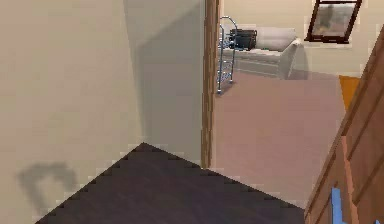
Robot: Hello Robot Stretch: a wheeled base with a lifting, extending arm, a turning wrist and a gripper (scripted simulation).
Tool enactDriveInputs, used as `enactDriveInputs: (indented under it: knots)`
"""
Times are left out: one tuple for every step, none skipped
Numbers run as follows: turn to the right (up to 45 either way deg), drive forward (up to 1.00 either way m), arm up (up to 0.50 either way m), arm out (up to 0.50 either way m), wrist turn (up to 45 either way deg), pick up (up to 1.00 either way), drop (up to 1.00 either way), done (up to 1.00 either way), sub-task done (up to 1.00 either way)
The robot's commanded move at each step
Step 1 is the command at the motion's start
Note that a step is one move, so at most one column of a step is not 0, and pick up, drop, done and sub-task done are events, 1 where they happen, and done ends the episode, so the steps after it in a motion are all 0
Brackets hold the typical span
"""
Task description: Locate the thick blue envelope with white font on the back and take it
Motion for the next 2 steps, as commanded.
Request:
enactDriveInputs:
  knots:
    - [0.0,0.30,0.00,0.00,0.0,0.00,0.00,0.00,0.00]
    - [21.0,0.00,0.00,0.00,0.0,0.00,0.00,0.00,0.00]
